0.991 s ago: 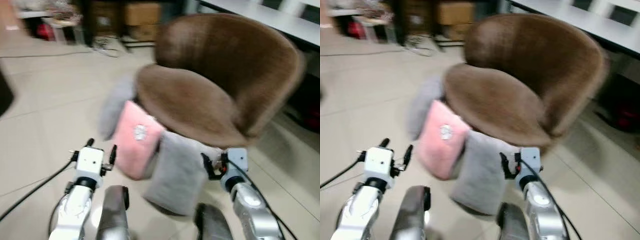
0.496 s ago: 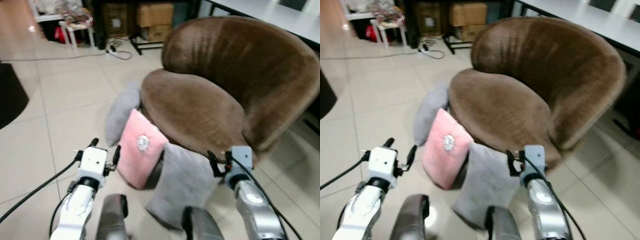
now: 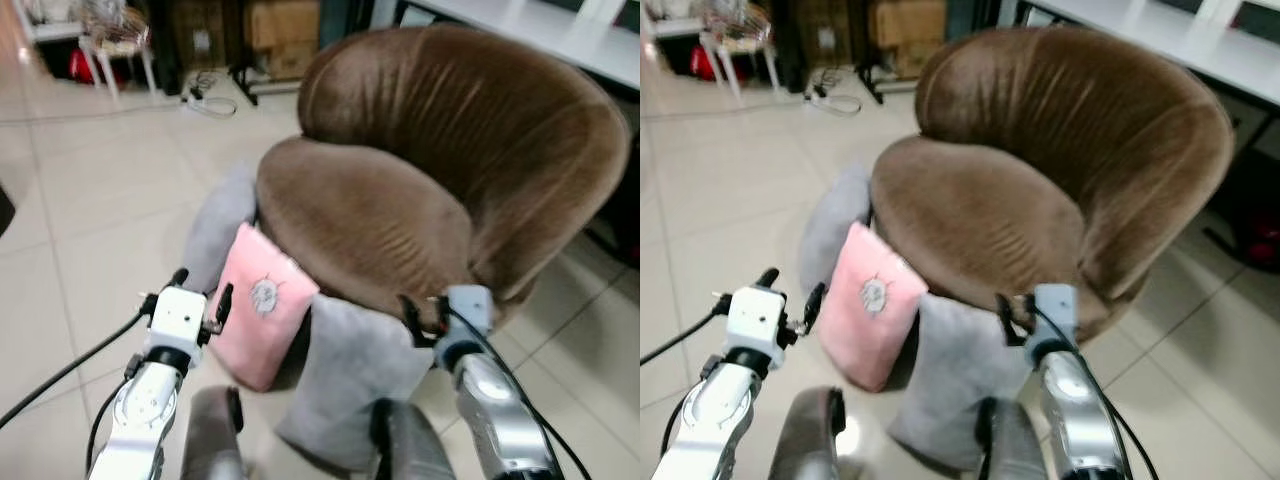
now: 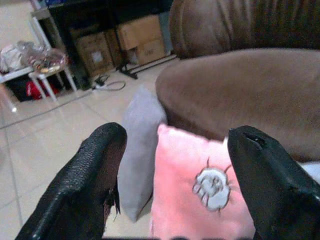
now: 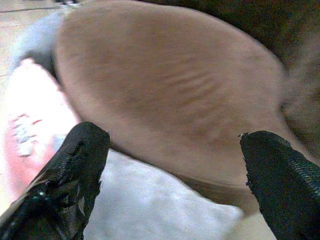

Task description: Move the pillow to the sofa from floor

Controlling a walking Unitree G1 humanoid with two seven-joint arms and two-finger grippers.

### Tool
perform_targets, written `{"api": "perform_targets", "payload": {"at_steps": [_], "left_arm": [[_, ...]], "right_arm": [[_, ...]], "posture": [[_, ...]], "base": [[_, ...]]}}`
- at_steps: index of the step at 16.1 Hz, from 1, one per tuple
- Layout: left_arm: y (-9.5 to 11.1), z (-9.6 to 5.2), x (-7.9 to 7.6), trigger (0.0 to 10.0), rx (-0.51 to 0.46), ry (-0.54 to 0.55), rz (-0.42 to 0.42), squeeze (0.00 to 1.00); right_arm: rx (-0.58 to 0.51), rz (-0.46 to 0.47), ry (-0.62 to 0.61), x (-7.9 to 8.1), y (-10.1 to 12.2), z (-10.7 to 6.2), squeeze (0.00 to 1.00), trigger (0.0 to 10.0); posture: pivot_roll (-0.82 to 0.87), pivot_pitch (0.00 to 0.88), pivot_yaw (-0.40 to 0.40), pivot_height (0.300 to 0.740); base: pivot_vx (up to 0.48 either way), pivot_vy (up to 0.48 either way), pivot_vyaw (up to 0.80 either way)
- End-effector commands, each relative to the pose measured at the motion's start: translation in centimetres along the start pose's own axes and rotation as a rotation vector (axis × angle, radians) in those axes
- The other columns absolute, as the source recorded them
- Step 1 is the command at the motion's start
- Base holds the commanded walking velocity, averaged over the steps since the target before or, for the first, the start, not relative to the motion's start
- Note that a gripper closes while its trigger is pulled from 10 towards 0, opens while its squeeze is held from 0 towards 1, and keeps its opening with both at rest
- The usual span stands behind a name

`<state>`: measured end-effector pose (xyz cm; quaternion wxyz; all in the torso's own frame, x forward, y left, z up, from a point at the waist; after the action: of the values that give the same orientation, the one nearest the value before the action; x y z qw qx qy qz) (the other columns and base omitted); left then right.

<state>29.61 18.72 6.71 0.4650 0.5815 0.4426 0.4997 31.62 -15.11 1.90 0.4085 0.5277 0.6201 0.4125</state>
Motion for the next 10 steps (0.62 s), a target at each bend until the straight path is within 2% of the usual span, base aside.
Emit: {"api": "perform_targets", "payload": {"at_steps": [1, 4, 10], "left_arm": [[-0.6, -0.1, -0.6, 10.0, 0.020, -0.019, 0.004, 0.00], [-0.7, -0.1, -0.9, 10.0, 0.029, -0.035, 0.017, 0.00], [-0.9, -0.2, -0.7, 10.0, 0.034, -0.033, 0.022, 0.00]], "right_arm": [[0.009, 0.002, -0.016, -0.9, -0.2, -0.2, 0.00, 10.0], [0.055, -0.029, 0.011, -0.5, -1.1, 0.0, 0.00, 10.0], [0.068, -0.032, 0.021, -0.3, -1.3, 0.1, 0.00, 10.0]], "posture": [[0.04, 0.000, -0.081, 0.510], [0.05, 0.000, -0.082, 0.480], [0.05, 0.000, -0.087, 0.425]], "base": [[0.000, 0.000, 0.00], [0.000, 0.000, 0.00], [0.000, 0.000, 0.00]]}}
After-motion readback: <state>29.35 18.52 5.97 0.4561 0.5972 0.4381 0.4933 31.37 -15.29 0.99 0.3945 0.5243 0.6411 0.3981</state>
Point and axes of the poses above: a point about 5 cm out from each wrist's last joint towards the gripper, its own z axis pointing out of the wrist towards the gripper, its own y axis along the axis of the wrist's last joint, x = y × z, the point moved 6 cm from there along z, pointing out of the wrist towards the gripper, and after that the axes turned 7 degrees about -z, right-handed, at the moved point
